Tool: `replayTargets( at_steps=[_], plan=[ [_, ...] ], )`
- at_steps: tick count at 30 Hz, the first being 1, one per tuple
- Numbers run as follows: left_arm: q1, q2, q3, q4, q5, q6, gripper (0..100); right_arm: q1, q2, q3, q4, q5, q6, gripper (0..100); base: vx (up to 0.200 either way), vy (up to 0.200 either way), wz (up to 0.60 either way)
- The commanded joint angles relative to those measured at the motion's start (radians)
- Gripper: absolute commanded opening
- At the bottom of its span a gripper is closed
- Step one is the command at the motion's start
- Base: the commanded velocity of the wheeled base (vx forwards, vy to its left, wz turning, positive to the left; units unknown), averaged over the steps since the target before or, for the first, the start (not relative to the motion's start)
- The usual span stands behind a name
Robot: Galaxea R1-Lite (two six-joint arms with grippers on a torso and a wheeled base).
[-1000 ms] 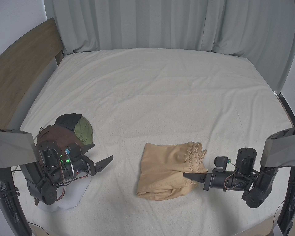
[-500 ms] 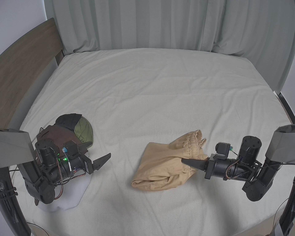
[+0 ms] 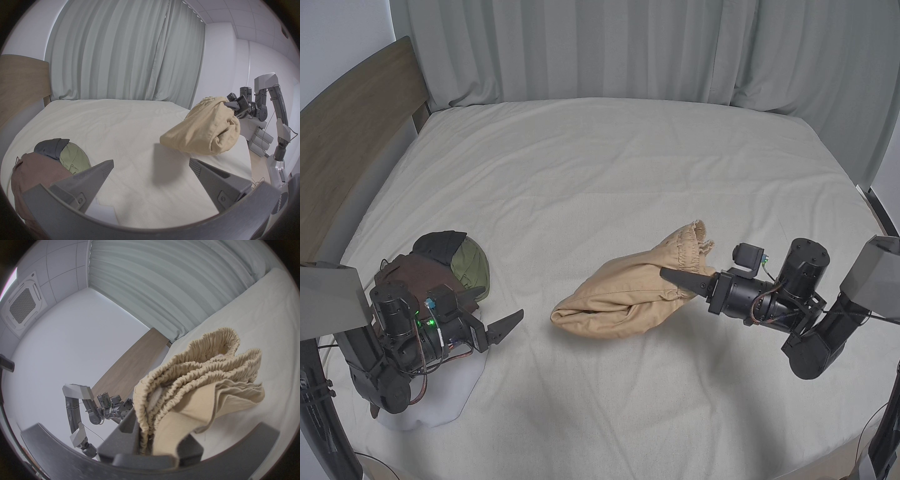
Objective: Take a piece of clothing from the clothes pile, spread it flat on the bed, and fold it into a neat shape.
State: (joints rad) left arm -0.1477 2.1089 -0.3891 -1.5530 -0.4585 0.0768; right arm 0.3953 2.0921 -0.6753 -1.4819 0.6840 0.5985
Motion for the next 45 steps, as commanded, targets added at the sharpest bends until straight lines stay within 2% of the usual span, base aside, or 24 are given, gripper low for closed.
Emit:
replayTargets(
  at_steps=[1,8,10,11,18,27,32,45],
  plan=[
    [0.002,0.0,0.0,-0.002,0.0,0.0,100,-0.004,0.0,-0.093,0.065,0.0,0.006,0,0.0,0.0,0.0],
    [0.01,0.0,0.0,-0.002,0.0,0.0,100,-0.024,0.02,-0.331,0.285,-0.001,0.007,0,0.0,0.0,0.0],
    [0.01,0.0,0.0,-0.002,0.0,0.0,100,-0.024,0.02,-0.331,0.285,-0.001,0.007,0,0.0,0.0,0.0],
    [0.013,0.0,-0.002,-0.002,-0.008,0.0,100,-0.026,0.049,-0.426,0.358,-0.001,0.007,0,0.0,0.0,0.0],
    [0.016,0.0,0.003,-0.002,-0.014,0.0,100,-0.039,0.137,-0.622,0.483,-0.004,0.012,0,0.0,0.0,0.0],
    [0.028,0.0,0.004,-0.002,-0.022,-0.002,100,-0.052,0.295,-0.971,0.692,-0.014,0.014,0,0.0,0.0,0.0],
    [0.036,0.0,0.004,-0.002,-0.032,-0.002,100,-0.058,0.367,-1.08,0.72,-0.032,0.015,0,0.0,0.0,0.0],
    [0.036,0.003,0.003,-0.002,-0.035,-0.002,100,-0.087,0.399,-1.101,0.712,-0.04,0.018,0,0.0,0.0,0.0]
  ],
)
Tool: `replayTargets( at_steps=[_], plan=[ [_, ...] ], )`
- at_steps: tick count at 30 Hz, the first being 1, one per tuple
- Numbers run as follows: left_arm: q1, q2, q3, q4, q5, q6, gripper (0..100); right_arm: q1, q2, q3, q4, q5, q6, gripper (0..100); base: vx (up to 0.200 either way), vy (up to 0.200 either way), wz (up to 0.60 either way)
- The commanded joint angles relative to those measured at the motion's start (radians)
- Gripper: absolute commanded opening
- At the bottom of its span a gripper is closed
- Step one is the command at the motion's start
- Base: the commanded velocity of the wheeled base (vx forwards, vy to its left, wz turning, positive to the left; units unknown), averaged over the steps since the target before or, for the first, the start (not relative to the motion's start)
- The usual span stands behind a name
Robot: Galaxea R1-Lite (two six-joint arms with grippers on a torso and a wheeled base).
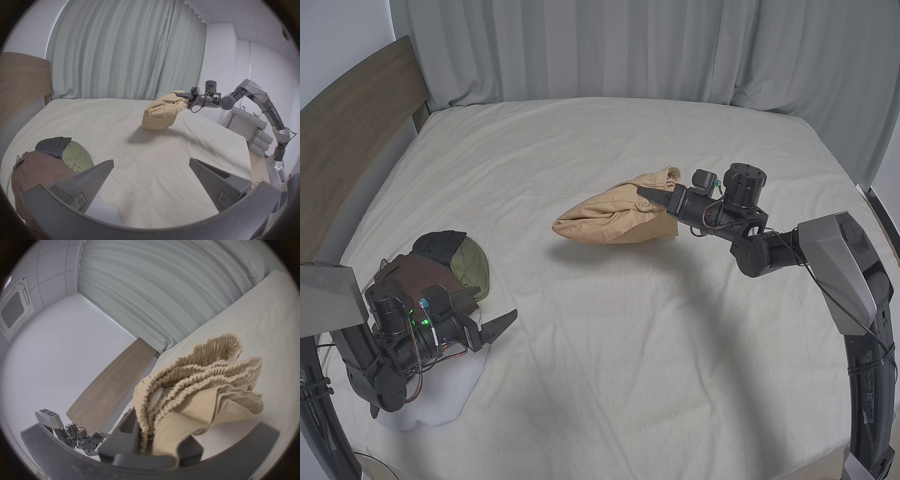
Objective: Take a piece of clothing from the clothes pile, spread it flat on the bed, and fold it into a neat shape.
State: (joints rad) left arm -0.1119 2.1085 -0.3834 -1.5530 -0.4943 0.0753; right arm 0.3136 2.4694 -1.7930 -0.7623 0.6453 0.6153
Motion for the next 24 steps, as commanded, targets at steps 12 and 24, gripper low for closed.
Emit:
replayTargets(
  at_steps=[12,24],
  plan=[
    [0.006,0.001,-0.003,-0.002,-0.007,0.0,100,0.004,0.013,0.257,-0.098,-0.019,-0.011,0,0.0,0.0,0.0],
    [0.006,-0.001,-0.006,-0.002,-0.007,0.0,100,0.018,0.062,0.461,-0.227,-0.021,-0.085,0,0.0,0.0,0.0]
  ],
)
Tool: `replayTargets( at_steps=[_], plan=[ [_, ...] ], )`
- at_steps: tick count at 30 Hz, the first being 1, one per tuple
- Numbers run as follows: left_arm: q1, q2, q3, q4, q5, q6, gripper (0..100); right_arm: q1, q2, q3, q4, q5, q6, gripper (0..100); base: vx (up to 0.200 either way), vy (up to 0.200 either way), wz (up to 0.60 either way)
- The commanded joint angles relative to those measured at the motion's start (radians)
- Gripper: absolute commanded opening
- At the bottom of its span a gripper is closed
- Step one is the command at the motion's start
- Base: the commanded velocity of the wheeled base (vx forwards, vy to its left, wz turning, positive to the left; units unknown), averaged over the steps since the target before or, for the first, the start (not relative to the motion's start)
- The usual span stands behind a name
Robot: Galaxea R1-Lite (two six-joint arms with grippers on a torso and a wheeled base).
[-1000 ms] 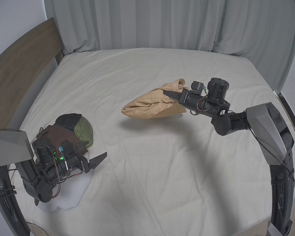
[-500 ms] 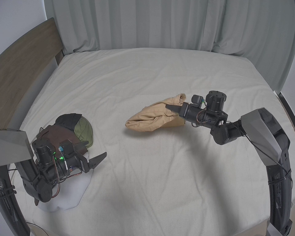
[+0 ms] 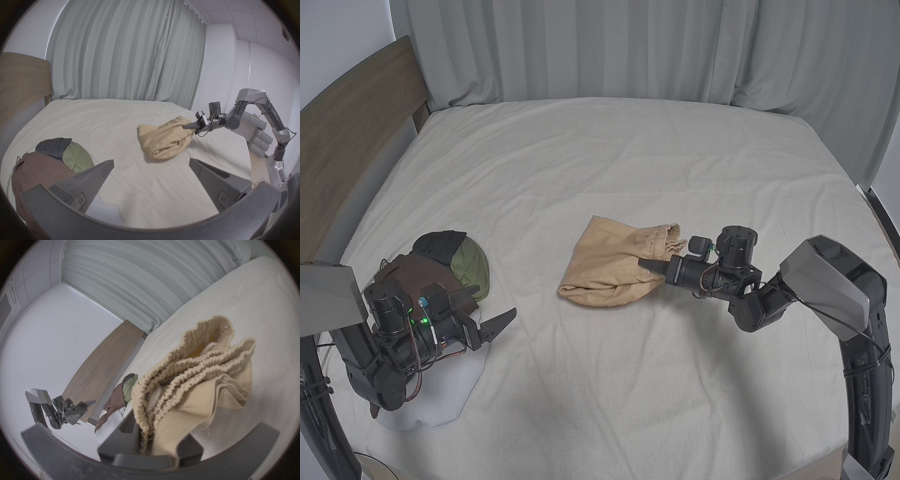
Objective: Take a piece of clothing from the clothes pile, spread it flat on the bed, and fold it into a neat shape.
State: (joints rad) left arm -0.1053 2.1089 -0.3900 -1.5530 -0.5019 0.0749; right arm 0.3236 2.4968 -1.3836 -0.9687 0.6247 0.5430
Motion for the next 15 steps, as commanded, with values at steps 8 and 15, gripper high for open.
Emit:
replayTargets(
  at_steps=[8,15],
  plan=[
    [0.003,-0.001,-0.001,-0.002,0.0,0.0,100,0.012,0.051,0.078,-0.038,-0.017,-0.04,0,0.0,0.0,0.0],
    [0.003,0.002,-0.006,-0.002,0.0,0.0,100,0.011,0.051,0.089,-0.048,-0.023,-0.04,0,0.0,0.0,0.0]
  ],
)
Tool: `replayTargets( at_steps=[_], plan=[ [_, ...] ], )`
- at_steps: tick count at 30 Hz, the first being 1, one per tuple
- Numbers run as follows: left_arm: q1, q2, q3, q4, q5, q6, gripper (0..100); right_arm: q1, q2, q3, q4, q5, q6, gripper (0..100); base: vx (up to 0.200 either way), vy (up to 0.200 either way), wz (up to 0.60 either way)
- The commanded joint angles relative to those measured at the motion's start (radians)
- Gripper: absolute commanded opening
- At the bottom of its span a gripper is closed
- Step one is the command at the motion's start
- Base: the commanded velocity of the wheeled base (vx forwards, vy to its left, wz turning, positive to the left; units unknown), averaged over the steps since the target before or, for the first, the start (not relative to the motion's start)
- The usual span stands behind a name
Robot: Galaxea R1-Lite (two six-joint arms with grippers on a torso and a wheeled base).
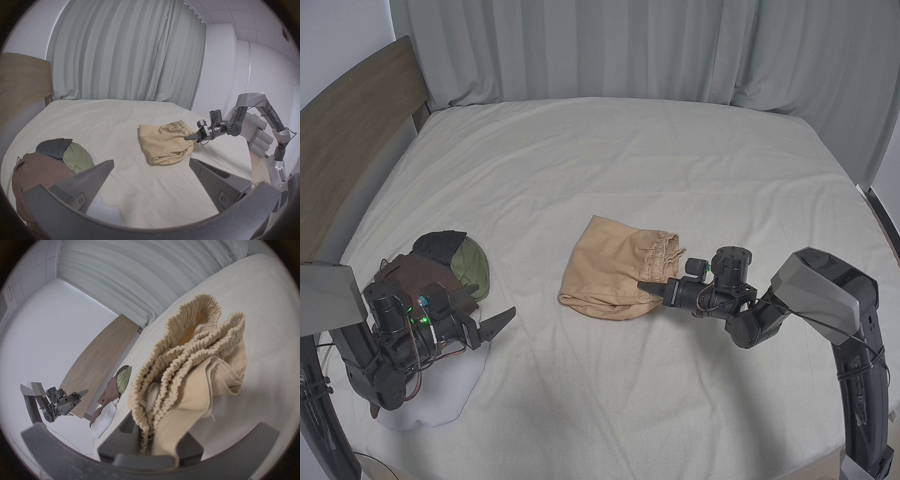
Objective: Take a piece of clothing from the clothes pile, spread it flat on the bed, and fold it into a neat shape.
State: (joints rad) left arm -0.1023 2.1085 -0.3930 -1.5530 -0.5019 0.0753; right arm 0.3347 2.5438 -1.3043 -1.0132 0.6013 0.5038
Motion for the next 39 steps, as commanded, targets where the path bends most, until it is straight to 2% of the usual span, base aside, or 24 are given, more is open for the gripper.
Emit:
replayTargets(
  at_steps=[1,2,3,6,12,14,23,33,39],
  plan=[
    [0.0,0.002,-0.003,-0.002,0.0,0.0,100,0.0,0.004,0.011,-0.004,0.0,-0.001,0,0.0,0.0,0.0],
    [0.0,0.002,-0.003,-0.002,0.0,0.0,100,0.0,0.003,0.016,-0.007,0.0,-0.001,0,0.0,0.0,0.0],
    [0.0,0.002,-0.003,-0.002,0.0,0.0,100,-0.002,0.004,0.016,-0.007,0.0,-0.001,100,0.0,0.0,0.0],
    [0.0,0.002,-0.003,-0.002,0.0,0.0,100,-0.005,0.003,0.033,-0.033,-0.023,-0.01,100,0.0,0.0,0.0],
    [0.001,0.001,-0.004,-0.002,0.0,0.0,100,-0.014,-0.05,0.132,-0.044,-0.024,-0.018,100,0.0,0.0,0.0],
    [0.003,0.002,-0.004,-0.002,0.0,0.0,100,-0.032,-0.093,0.189,-0.064,-0.026,-0.036,100,0.0,0.0,0.0],
    [0.012,-0.001,-0.007,-0.002,0.0,0.0,100,-0.097,-0.234,0.243,-0.062,-0.024,-0.051,100,0.0,0.0,0.0],
    [0.012,-0.001,-0.007,-0.002,0.0,0.0,100,-0.048,-0.247,0.184,-0.061,-0.024,-0.05,100,0.0,0.0,0.0],
    [0.012,-0.001,-0.007,-0.002,0.0,0.0,100,-0.02,-0.146,0.151,-0.062,-0.029,-0.053,100,0.0,0.0,0.0]
  ],
)
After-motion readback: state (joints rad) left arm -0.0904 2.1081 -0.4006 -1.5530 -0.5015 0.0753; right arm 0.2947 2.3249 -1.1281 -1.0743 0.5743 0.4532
